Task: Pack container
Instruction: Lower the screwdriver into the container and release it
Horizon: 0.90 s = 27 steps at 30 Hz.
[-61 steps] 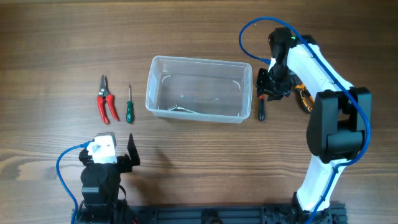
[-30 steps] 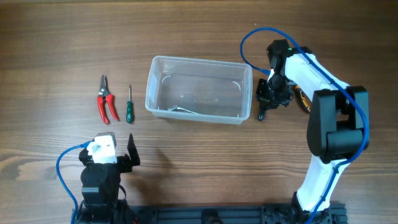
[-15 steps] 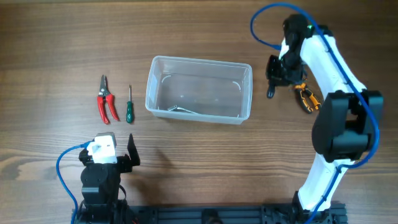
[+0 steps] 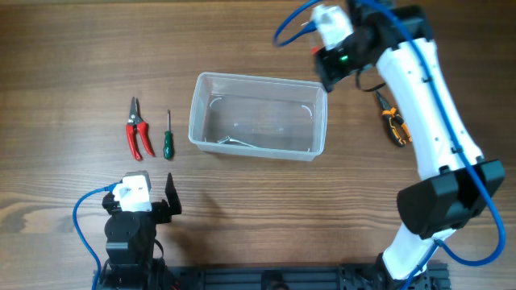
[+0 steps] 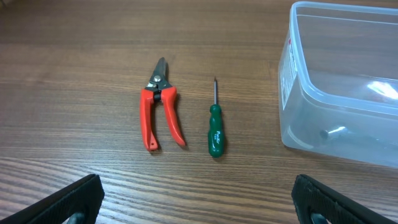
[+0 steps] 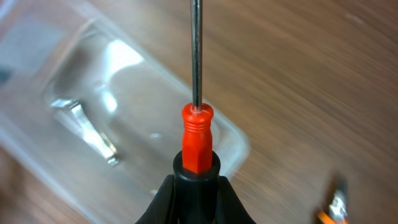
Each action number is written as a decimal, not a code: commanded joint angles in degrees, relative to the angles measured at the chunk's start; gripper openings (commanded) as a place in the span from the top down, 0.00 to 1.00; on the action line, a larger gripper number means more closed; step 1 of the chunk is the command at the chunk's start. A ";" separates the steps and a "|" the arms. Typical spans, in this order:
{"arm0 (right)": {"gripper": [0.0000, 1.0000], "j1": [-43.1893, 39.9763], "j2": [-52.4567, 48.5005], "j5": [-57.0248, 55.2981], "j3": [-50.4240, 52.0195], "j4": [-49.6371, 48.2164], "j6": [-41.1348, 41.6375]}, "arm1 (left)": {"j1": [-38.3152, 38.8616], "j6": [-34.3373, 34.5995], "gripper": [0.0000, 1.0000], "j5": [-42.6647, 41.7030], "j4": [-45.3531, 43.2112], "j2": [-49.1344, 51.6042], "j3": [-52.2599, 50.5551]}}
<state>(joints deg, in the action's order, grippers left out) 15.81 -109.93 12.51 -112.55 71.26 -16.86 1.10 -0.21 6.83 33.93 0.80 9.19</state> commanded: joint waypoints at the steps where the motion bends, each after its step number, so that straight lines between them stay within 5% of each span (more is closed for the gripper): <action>1: 0.96 5.86 0.33 4.31 -0.70 0.17 -12.57 | -0.37 -1.05 0.00 0.33 -0.04 -0.48 -0.33; 10: 0.96 13.27 -0.74 2.29 1.14 -1.51 -41.33 | -0.37 -1.05 0.00 0.33 -0.04 -0.48 -0.33; 16: 0.96 13.09 -2.58 -2.29 9.99 -8.22 -40.46 | -0.37 -1.05 0.00 0.33 -0.04 -0.48 -0.33; 27: 0.96 13.09 -10.78 -2.60 17.59 -21.46 -19.21 | -0.37 -1.05 0.00 0.33 -0.04 -0.48 -0.33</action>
<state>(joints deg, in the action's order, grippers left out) 29.06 -118.54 10.20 -94.85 51.07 -43.53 1.10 -0.21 6.83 33.93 0.80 9.19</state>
